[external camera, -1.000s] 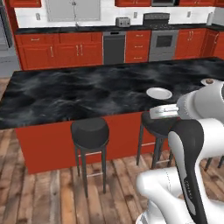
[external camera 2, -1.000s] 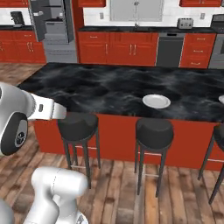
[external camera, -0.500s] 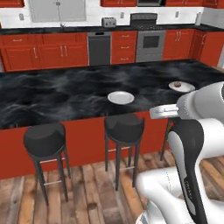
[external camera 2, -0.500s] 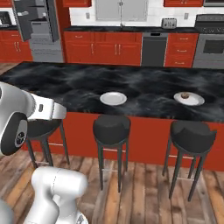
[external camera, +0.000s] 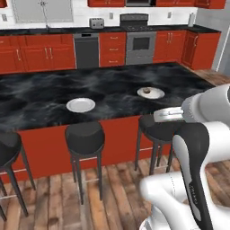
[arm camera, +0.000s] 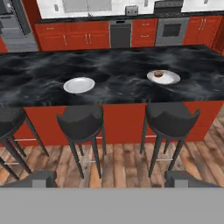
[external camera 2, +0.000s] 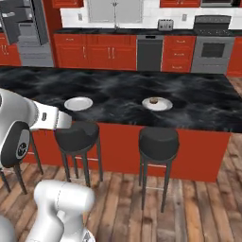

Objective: Transport the fish and mushroom to the fridge. Place the fish on the rack containing meat and place the mushroom on the rack containing the vegetable, ensuring meats and vegetables are on different racks.

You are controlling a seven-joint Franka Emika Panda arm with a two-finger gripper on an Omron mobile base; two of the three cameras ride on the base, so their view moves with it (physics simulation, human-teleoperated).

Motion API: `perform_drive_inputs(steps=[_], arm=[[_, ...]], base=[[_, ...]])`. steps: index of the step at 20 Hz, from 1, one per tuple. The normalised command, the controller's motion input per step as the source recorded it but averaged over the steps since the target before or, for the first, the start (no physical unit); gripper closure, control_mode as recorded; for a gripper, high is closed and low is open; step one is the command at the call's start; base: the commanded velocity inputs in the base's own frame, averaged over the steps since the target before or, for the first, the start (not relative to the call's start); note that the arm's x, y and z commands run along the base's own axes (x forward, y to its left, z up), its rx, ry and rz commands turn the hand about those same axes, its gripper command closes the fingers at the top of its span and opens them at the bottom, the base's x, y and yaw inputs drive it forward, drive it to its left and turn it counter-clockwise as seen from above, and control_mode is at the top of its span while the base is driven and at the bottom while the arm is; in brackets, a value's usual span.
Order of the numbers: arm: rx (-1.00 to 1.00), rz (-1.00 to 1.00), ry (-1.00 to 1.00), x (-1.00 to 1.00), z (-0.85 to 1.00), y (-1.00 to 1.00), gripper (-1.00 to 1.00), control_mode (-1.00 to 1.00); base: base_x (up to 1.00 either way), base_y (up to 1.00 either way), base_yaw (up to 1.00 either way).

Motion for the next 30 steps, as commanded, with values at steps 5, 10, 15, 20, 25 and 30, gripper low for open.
perform_drive_inputs(steps=[5, 10, 15, 20, 25, 30], arm=[[0.00, 0.00, 0.00, 0.00, 0.00, 0.00, -1.00, 1.00], [0.00, 0.00, 0.00, 0.00, 0.00, 0.00, -1.00, 1.00], [0.00, 0.00, 0.00, 0.00, 0.00, 0.00, -1.00, 1.00], [0.00, 0.00, 0.00, 0.00, 0.00, 0.00, -1.00, 1.00], [0.00, 0.00, 0.00, 0.00, 0.00, 0.00, -1.00, 1.00], [0.00, 0.00, 0.00, 0.00, 0.00, 0.00, -1.00, 1.00]], base=[[0.89, -1.00, 0.00], [1.00, -0.94, 0.15], [1.00, -0.17, 0.09], [1.00, 0.31, 0.00], [1.00, -0.20, 0.31], [0.82, -0.27, 0.34]])
